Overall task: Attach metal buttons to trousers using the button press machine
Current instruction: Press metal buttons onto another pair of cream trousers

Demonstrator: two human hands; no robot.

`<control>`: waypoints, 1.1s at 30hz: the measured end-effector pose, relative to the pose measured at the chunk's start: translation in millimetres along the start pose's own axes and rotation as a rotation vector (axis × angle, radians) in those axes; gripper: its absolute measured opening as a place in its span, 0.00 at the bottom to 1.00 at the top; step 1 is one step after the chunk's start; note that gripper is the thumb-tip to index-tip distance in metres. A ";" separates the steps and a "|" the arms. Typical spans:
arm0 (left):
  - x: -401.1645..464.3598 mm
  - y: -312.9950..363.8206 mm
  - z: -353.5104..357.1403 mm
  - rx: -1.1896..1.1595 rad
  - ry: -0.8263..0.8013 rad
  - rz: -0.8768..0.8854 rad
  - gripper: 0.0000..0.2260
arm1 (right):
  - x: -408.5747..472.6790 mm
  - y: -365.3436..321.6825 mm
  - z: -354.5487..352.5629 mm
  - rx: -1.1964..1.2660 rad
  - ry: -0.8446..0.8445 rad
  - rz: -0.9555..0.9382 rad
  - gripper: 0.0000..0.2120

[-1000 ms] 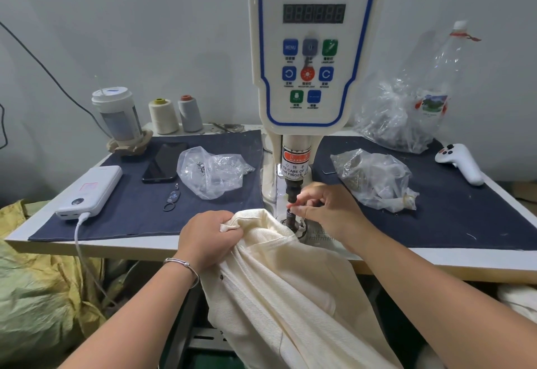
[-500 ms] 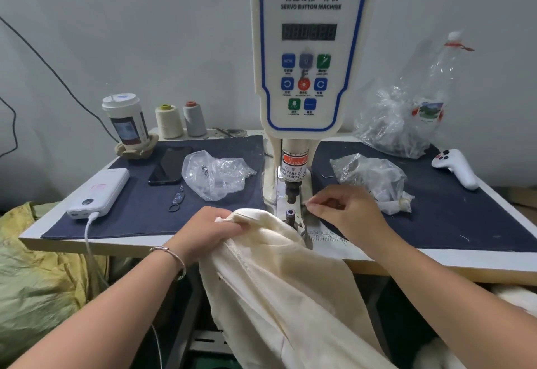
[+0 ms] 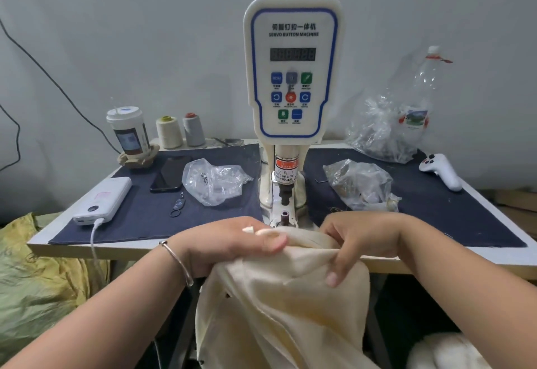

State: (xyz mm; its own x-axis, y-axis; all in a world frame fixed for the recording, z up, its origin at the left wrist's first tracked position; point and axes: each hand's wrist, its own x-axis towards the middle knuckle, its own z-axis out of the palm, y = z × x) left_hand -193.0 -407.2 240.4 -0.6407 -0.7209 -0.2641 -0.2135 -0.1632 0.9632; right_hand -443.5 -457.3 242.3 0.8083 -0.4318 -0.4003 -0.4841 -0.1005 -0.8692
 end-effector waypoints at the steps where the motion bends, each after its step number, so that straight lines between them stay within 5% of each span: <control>1: -1.7 0.3 -2.2 0.059 -0.044 -0.029 0.18 | -1.6 4.8 -4.7 0.042 -0.004 0.000 0.13; 7: 10.3 -24.8 -19.3 -0.070 -0.032 -0.035 0.14 | 8.1 24.5 -18.6 0.443 0.086 -0.067 0.11; 13: 36.8 -56.1 -19.4 -0.527 0.352 -0.077 0.14 | 31.5 30.3 -27.3 0.656 0.410 0.128 0.09; 21: 69.4 -55.3 -27.7 -0.523 0.712 -0.022 0.11 | 57.3 25.0 -33.7 0.777 0.589 0.195 0.11; 24: 78.9 -59.7 -32.5 -0.372 0.797 0.002 0.11 | 67.3 28.4 -33.1 0.611 0.770 0.159 0.13; 28: 91.7 -64.1 -31.7 -0.060 0.889 0.018 0.11 | 80.0 43.0 -36.8 0.213 1.019 0.126 0.28; 33: 101.2 -67.2 -34.8 0.115 0.929 0.058 0.10 | 88.6 63.7 -43.6 -0.229 1.106 0.036 0.29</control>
State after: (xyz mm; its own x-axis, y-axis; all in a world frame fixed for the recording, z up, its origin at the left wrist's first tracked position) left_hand -217.7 -492.7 150.6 0.1822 -0.9830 -0.0230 -0.3027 -0.0783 0.9499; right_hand -417.3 -541.0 164.1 0.1069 -0.9827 0.1511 -0.6430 -0.1842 -0.7434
